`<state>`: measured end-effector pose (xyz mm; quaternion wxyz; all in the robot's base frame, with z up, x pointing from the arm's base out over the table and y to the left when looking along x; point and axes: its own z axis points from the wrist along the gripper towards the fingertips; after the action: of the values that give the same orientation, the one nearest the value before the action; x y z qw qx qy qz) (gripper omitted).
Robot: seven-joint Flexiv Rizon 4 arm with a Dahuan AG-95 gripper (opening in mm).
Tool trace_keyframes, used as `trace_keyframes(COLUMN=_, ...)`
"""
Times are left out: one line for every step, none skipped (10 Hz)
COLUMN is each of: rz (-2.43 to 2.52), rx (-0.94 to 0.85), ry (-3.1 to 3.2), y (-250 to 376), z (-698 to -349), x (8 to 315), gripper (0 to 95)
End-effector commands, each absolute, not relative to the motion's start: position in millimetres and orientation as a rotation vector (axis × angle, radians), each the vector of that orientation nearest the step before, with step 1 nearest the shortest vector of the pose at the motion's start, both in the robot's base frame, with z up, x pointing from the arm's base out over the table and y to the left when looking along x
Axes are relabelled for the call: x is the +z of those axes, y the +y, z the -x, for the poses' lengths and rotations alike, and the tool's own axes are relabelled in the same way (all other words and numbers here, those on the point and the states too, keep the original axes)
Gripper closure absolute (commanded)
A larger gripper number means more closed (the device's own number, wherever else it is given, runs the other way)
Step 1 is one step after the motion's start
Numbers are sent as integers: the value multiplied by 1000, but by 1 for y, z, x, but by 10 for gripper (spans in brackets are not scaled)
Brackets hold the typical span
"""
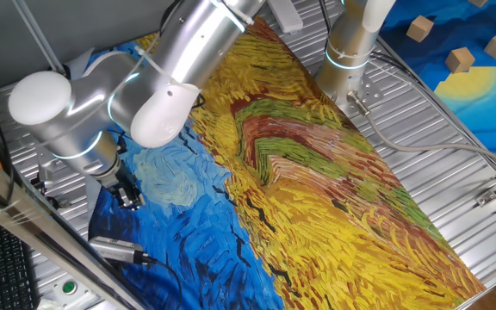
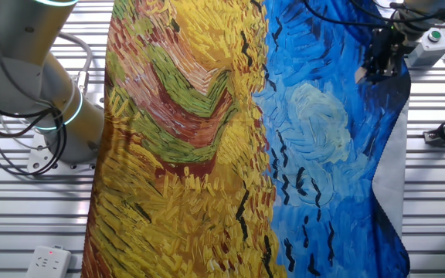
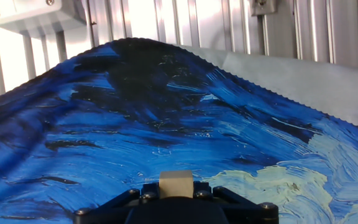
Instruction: Pick up the small block on the left and move it to the right
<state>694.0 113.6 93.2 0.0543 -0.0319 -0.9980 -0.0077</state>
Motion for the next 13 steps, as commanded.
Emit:
trace_keyframes(rz=86, rx=-26, ry=-3029, y=114, z=-694, x=93, gripper=950)
trace_keyframes(rz=79, rx=-27, ry=-3024, y=114, z=-694, x=93, gripper=950)
trace_keyframes(rz=78, rx=-26, ry=-3016, y=114, z=-694, x=93, gripper=950)
trace_keyframes(rz=78, rx=-26, ry=-3013, y=114, z=-694, x=93, gripper=950)
trace_keyframes(rz=85, rx=-23, ry=-3011, y=114, z=-694, x=93, gripper=950)
trace_keyframes(rz=94, rx=-21, ry=-3007, y=114, z=-694, x=93, gripper=950)
trace_keyframes(rz=98, rx=-19, ry=-3004, y=114, z=-694, x=93, gripper=950)
trace_keyframes(rz=101, rx=-18, ry=-2999, y=114, z=-694, x=93, gripper=950)
trace_keyframes(rz=107, rx=-24, ry=-2992, y=114, z=-693, x=93, gripper=950)
trace_keyframes(rz=109, rx=-26, ry=-2989, y=114, z=-691, x=94, gripper=950)
trace_keyframes(rz=101, rx=-33, ry=-2996, y=113, z=-684, x=93, gripper=950)
trace_keyframes(rz=101, rx=-33, ry=-2996, y=113, z=-684, x=93, gripper=950)
trace_keyframes(rz=129, rx=-34, ry=-3006, y=122, z=-666, x=93, gripper=950)
